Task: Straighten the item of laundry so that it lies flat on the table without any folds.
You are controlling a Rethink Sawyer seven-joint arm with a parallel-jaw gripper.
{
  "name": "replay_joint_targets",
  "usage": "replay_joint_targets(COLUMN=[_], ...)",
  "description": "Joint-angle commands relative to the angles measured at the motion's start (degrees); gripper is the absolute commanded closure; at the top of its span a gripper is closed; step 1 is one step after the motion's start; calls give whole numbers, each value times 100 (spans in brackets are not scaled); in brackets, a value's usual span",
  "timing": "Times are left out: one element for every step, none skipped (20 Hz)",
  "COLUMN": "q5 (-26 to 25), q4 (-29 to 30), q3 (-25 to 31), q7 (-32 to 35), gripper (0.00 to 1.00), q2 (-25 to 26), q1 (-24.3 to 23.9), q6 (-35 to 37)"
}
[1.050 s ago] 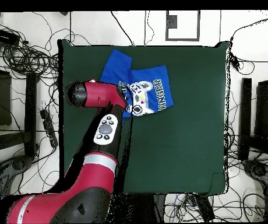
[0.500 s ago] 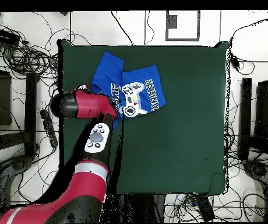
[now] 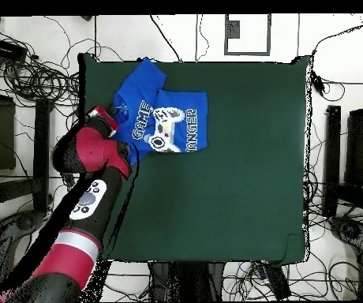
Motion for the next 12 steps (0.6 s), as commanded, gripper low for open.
replay_joint_targets(q5=[980,1053,968,1009,1030,1051,1053,989,925,860,809,766], q4=[-638,-740,-824,-819,-845,-872,-871,-866,-862,-857,-848,-839], q3=[-338,-378,-367,-470,-644,-818,-958,-946,-935,-923,-925,-900], q7=[536,448,335,316,328,340,413,394,375,356,359,351], gripper=[100,100,100,100,100,100,0,0,0,0,0,0], q2=[1003,1082,1097,1126,1176,1225,1252,1223,1193,1163,1140,1120], q1=[-70,-114,-217,-211,-190,-169,-147,-163,-180,-196,-209,-220], q6=[-273,-192,-66,8,242,476,712,860,1008,1156,1293,1319])
